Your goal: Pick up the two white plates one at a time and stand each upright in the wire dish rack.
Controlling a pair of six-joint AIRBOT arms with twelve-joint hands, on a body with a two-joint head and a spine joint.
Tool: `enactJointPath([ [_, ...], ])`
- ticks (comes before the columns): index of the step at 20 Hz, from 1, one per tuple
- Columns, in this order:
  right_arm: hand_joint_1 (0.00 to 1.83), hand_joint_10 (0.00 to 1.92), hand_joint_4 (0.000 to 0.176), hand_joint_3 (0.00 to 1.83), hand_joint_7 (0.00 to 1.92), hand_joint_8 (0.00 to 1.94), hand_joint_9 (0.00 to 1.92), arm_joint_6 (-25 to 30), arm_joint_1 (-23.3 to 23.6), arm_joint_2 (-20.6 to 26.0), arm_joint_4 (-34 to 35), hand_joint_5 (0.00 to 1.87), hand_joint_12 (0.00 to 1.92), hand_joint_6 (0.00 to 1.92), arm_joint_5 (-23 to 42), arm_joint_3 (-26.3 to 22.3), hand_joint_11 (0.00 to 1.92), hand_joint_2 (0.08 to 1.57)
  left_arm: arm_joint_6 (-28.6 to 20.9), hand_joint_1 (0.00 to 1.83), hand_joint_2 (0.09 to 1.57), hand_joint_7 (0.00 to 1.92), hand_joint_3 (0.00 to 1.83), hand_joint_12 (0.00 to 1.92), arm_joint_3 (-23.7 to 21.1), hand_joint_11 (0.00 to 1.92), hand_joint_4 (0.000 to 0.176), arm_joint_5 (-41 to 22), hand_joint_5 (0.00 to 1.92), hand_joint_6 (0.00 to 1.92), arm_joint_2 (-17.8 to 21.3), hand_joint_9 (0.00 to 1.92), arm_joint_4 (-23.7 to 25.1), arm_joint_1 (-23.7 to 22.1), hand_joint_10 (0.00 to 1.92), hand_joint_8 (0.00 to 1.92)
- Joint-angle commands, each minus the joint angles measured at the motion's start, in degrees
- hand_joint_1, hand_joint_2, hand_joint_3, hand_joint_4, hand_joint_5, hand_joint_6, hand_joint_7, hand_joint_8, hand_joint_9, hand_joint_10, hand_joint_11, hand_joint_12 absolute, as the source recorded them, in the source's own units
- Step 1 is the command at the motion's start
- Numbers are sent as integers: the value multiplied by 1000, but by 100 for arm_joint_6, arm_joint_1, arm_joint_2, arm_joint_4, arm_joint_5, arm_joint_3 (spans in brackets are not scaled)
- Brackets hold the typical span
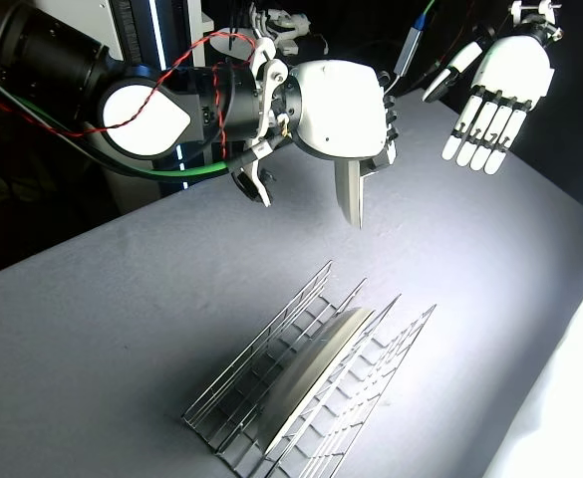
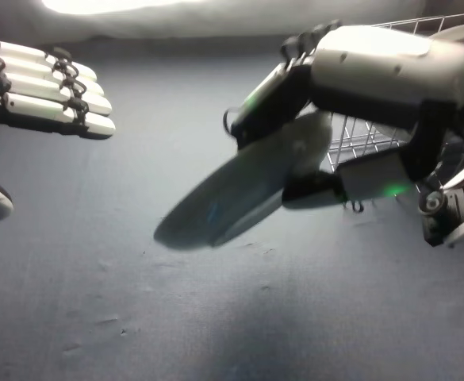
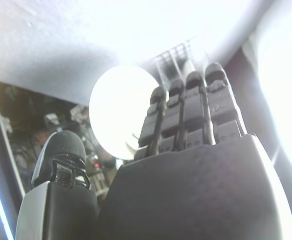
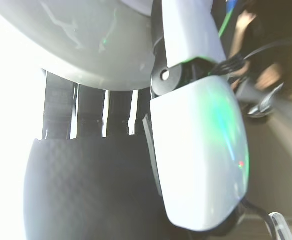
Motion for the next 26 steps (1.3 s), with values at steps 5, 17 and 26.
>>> enactJointPath([
  [5, 1385, 1044, 0, 1, 1079, 758, 994, 134, 232, 209, 1115, 978, 1135, 987, 898, -39, 908, 1079, 24, 0, 1229, 32, 0, 4, 24, 3, 0, -35, 52, 0, -21, 5, -415, -51, 0, 0],
  [17, 1386, 1067, 0, 0, 1126, 721, 971, 137, 73, 779, 2376, 976, 1165, 967, 895, 46, 893, 1076, 227, 0, 1238, 22, 3, 0, -147, 0, 0, 22, 46, 5, -62, 0, -531, 238, 0, 7],
  [26, 1388, 1047, 0, 0, 1138, 682, 996, 128, -460, 930, 2405, 982, 1183, 962, 1114, 449, 912, 1071, 329, 0, 1232, 30, 1, 2, -145, 5, 0, 21, 61, 13, -117, 8, -644, 371, 3, 11],
])
